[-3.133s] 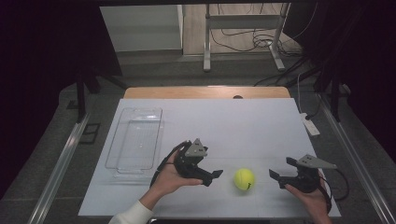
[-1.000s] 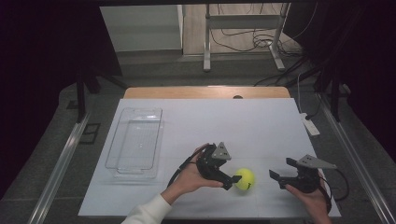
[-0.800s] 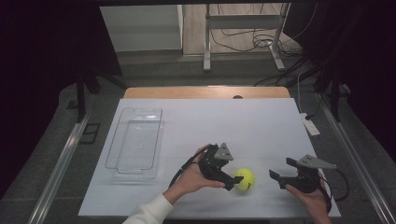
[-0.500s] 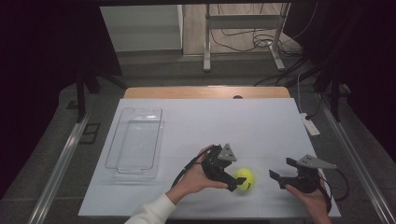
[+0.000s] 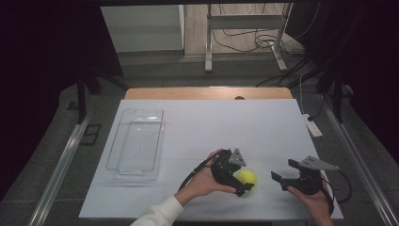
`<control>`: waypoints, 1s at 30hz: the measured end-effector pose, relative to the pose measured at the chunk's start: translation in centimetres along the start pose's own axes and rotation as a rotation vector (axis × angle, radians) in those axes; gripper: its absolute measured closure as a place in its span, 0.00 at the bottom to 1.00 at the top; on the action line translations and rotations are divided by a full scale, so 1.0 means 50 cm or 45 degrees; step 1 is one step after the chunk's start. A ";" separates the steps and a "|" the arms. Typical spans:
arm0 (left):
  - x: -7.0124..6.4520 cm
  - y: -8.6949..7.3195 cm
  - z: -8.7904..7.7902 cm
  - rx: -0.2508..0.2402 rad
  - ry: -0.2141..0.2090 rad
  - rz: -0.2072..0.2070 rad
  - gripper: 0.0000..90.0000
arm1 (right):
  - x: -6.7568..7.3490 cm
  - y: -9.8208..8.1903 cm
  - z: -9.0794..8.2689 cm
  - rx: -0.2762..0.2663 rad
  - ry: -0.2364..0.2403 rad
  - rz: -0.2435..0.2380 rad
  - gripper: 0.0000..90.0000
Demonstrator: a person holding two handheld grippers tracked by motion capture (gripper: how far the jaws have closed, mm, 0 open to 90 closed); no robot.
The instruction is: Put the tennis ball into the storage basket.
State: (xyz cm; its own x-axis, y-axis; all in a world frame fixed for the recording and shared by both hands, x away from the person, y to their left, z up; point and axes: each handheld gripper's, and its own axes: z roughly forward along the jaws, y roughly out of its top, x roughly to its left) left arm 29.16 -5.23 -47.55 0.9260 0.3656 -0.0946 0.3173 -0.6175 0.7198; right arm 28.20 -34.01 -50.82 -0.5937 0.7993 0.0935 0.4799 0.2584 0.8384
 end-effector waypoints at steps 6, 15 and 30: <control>0.000 0.002 0.013 0.022 -0.015 0.001 0.06 | 0.000 0.000 0.000 0.001 0.002 0.000 0.10; 0.000 0.007 0.036 0.083 -0.037 -0.010 0.04 | -0.001 -0.001 0.001 0.002 0.002 0.000 0.10; -0.008 0.012 0.077 0.246 0.006 -0.010 0.13 | -0.002 -0.001 0.000 0.005 0.000 -0.003 0.10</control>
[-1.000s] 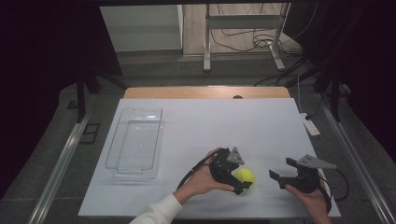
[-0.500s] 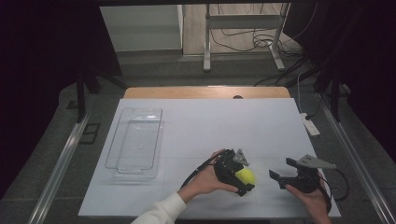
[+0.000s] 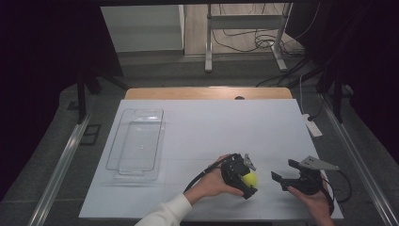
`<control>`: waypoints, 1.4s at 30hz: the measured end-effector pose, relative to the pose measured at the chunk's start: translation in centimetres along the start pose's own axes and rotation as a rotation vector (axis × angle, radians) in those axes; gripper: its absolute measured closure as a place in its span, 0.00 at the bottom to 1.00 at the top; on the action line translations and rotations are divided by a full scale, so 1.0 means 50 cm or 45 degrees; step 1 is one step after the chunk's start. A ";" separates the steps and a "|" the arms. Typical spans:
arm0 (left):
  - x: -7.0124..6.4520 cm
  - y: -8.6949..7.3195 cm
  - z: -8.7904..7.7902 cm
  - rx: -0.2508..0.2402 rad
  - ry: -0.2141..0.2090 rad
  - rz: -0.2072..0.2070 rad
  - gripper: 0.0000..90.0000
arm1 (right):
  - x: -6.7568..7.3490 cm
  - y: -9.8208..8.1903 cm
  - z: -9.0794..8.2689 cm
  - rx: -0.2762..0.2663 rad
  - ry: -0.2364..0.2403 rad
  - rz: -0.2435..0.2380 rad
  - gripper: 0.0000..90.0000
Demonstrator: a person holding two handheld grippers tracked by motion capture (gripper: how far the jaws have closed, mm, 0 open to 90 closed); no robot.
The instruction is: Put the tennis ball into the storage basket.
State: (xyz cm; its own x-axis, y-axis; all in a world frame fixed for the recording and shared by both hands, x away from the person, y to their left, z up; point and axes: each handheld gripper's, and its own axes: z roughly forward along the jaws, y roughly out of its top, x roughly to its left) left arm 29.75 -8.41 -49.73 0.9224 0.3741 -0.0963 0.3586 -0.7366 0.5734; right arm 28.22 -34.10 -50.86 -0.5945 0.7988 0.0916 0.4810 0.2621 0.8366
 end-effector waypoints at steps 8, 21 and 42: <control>-0.003 -0.001 0.000 0.004 0.013 0.006 0.29 | 0.000 0.000 0.000 -0.003 0.001 0.002 0.10; -0.010 -0.002 -0.020 -0.038 0.006 0.024 0.29 | 0.000 0.000 0.000 -0.003 0.000 0.007 0.10; 0.000 -0.029 -0.071 -0.155 0.042 0.000 0.29 | 0.000 -0.001 0.000 -0.002 -0.005 0.004 0.10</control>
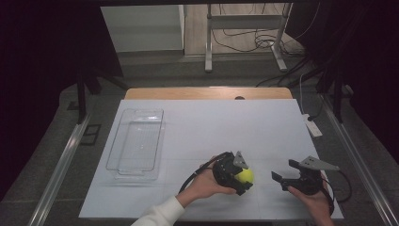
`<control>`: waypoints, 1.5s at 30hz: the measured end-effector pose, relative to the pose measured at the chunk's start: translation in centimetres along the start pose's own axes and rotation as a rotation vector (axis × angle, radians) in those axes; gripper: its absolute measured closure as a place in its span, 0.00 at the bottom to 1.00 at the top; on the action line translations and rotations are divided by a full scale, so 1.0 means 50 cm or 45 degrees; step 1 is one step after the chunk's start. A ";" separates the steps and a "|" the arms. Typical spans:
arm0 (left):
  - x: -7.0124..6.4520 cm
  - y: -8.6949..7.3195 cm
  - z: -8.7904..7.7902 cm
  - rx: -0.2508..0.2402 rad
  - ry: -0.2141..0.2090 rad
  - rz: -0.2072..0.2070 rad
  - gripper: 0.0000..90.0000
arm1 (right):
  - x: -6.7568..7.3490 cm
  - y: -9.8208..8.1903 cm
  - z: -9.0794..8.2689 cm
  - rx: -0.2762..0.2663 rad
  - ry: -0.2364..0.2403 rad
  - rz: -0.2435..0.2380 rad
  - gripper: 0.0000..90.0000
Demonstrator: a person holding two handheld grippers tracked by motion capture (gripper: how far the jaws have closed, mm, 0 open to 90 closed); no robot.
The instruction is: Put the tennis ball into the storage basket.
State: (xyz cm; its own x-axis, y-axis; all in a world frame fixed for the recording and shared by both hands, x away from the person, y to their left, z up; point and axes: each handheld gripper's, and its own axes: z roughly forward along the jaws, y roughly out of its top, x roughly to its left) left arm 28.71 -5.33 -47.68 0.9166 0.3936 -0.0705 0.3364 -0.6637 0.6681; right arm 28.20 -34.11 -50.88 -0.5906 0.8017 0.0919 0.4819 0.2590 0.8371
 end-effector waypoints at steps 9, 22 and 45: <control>0.007 -0.014 -0.025 -0.056 0.018 -0.021 0.29 | 0.001 0.000 0.001 0.001 -0.002 -0.002 0.10; 0.012 -0.026 -0.057 -0.123 0.046 -0.032 0.29 | 0.001 0.000 0.000 -0.003 -0.004 -0.004 0.10; 0.027 -0.034 -0.105 -0.218 0.105 -0.054 0.29 | 0.002 0.001 0.000 -0.007 -0.009 -0.011 0.10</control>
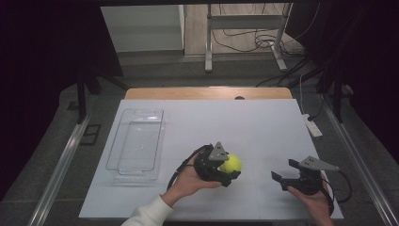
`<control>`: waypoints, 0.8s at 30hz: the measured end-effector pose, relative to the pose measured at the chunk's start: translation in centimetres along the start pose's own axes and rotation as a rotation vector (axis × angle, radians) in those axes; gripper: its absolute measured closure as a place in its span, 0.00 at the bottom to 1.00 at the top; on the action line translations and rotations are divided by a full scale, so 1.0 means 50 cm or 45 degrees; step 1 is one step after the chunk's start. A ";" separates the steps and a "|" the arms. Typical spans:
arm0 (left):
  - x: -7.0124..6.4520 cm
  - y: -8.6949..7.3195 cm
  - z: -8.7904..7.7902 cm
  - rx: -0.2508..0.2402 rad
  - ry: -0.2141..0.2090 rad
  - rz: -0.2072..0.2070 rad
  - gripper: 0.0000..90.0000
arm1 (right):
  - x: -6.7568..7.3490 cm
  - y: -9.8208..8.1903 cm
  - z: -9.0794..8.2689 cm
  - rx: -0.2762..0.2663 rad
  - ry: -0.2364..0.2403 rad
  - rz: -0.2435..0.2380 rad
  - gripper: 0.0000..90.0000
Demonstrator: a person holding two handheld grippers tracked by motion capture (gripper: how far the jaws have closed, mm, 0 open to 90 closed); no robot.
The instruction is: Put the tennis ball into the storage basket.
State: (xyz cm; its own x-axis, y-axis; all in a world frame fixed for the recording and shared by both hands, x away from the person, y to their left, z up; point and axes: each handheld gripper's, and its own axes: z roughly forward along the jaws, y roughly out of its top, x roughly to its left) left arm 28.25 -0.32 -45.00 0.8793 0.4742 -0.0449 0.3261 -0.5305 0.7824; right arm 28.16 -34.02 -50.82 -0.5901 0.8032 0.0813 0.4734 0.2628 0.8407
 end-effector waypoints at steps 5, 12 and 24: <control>0.005 0.001 -0.011 -0.023 0.010 -0.010 0.29 | 0.001 0.000 -0.001 -0.003 -0.001 0.000 0.10; 0.015 0.001 -0.028 -0.056 0.036 -0.031 0.29 | 0.001 0.001 -0.002 -0.013 0.003 0.000 0.10; 0.025 0.001 -0.047 -0.108 0.072 -0.031 0.29 | 0.001 0.002 -0.003 -0.018 0.003 -0.008 0.10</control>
State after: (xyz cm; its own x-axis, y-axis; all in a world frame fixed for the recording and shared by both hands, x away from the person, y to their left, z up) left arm 28.54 1.89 -43.55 0.8496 0.5265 -0.0310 0.3142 -0.4581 0.8315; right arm 28.06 -34.02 -50.64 -0.5944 0.8005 0.0769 0.4603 0.2601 0.8488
